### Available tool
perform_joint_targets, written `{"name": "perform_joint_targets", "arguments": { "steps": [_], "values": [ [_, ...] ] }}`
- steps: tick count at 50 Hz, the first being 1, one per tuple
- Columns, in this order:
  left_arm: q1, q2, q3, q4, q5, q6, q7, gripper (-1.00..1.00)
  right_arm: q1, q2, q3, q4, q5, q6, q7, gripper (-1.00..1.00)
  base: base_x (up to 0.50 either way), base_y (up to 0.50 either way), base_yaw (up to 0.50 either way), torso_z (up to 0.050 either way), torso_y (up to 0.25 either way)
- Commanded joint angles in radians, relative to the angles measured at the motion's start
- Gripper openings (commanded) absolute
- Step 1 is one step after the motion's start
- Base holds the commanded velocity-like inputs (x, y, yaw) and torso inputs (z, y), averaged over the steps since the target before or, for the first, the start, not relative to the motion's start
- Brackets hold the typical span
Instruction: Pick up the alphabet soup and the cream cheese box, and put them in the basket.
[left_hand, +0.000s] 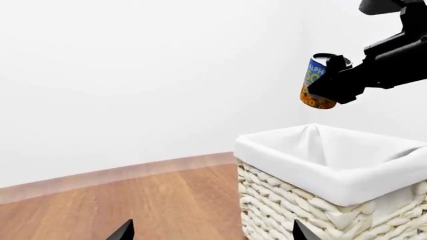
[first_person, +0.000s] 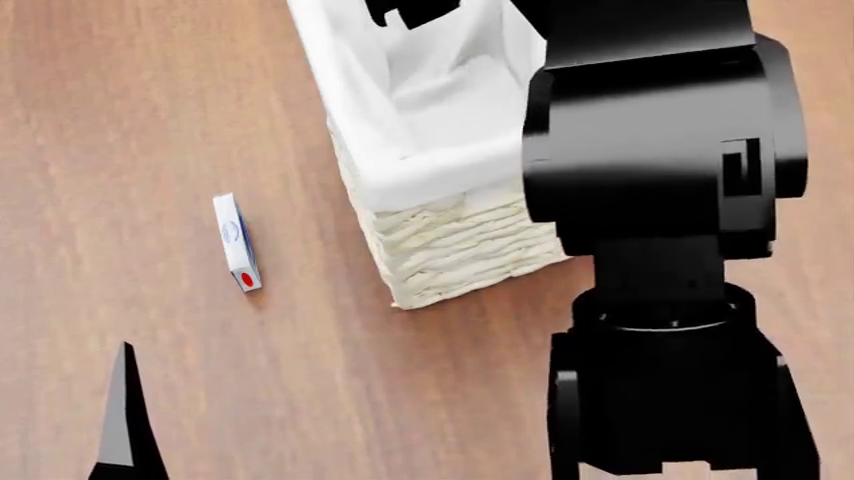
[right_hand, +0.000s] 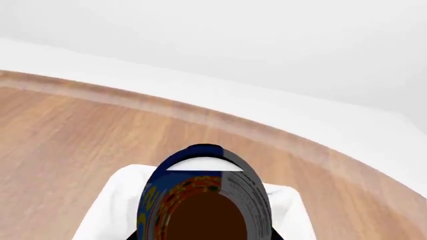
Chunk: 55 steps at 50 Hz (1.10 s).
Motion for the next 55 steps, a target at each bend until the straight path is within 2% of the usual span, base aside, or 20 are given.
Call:
{"name": "perform_joint_targets", "arguments": {
  "steps": [1,13,30,55],
  "values": [
    [0.001,-0.006,0.000,0.013,-0.001,-0.005,-0.003,1.00,-0.006,0.004,-0.032,0.117,0.063,-0.093,0.054,-1.00,0.00,0.00,0.00,0.000,0.000],
    [0.007,-0.010,0.004,0.025,0.004,-0.007,-0.007,1.00,-0.056,0.024,-0.057,0.060,0.096,-0.071,0.068,-1.00,0.00,0.00,0.00,0.000,0.001],
    [0.017,-0.015,0.001,0.028,0.005,0.002,-0.017,1.00,-0.102,0.039,-0.078,0.108,0.125,-0.119,0.096,-1.00,0.00,0.00,0.00,0.000,0.001],
    [0.036,-0.025,-0.002,0.036,0.003,0.020,-0.028,1.00,-0.097,0.054,-0.127,0.119,0.139,-0.125,0.120,-1.00,0.00,0.00,0.00,0.000,0.001]
  ]
}}
